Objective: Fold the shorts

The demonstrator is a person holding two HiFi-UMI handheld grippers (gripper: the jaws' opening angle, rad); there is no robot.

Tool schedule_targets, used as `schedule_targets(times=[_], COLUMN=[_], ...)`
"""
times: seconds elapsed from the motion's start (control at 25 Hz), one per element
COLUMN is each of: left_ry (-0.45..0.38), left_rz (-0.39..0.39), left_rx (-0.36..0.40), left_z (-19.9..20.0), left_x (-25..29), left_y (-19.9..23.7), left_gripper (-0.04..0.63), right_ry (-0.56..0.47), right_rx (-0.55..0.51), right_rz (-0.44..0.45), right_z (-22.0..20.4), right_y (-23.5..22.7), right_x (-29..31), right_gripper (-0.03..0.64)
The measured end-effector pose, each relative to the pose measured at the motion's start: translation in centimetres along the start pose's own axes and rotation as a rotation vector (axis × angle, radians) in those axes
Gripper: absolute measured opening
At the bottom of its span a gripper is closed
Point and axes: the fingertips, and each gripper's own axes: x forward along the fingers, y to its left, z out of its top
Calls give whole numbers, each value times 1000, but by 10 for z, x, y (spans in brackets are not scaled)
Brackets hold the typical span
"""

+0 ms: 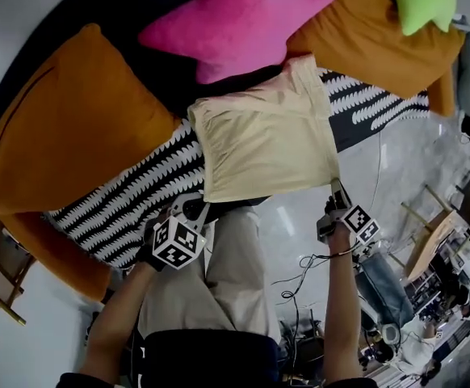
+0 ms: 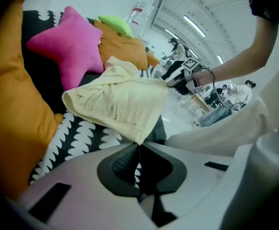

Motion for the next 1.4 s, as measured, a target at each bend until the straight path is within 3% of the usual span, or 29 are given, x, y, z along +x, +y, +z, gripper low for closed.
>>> schedule_targets(times=[0.12, 0.2, 0.32, 0.48, 0.6, 0.72, 0.88, 1.0, 1.16, 1.28, 1.4], left_ry=[77, 93, -7, -172, -229, -251, -195, -95, 44, 62, 24], left_rz=[-94, -119, -81, 19, 68, 87, 26, -71, -147, -156, -80], left_rx=[-6, -5, -72, -159, -133, -89, -119, -175, -215, -278, -352], left_z=[-23, -23, 8, 75, 116, 131, 95, 58, 23, 4, -2], left_x=[-12, -31, -74, -121, -158, -192, -194, -157, -122, -112, -106], left_y=[-37, -52, -47, 8, 28, 20, -9, -37, -70, -73, -36], left_gripper=[20, 20, 20, 20, 20, 20, 20, 20, 17, 17, 12], right_ry=[52, 31, -96, -196, -220, -229, -148, -56, 59, 88, 80], right_rx=[9, 28, -99, -223, -241, -241, -253, -206, -172, -184, -269], right_rz=[-45, -24, 85, 204, 214, 206, 153, 135, 11, -20, -58], right_z=[-19, -17, 30, 102, 134, 146, 114, 79, 44, 36, 56], right_y=[-11, 1, 53, 131, 167, 186, 172, 131, 76, 68, 82], right_x=[-27, -50, -90, -102, -118, -147, -163, -151, -142, -135, -104], right_gripper=[26, 26, 26, 26, 26, 25, 26, 26, 26, 26, 26])
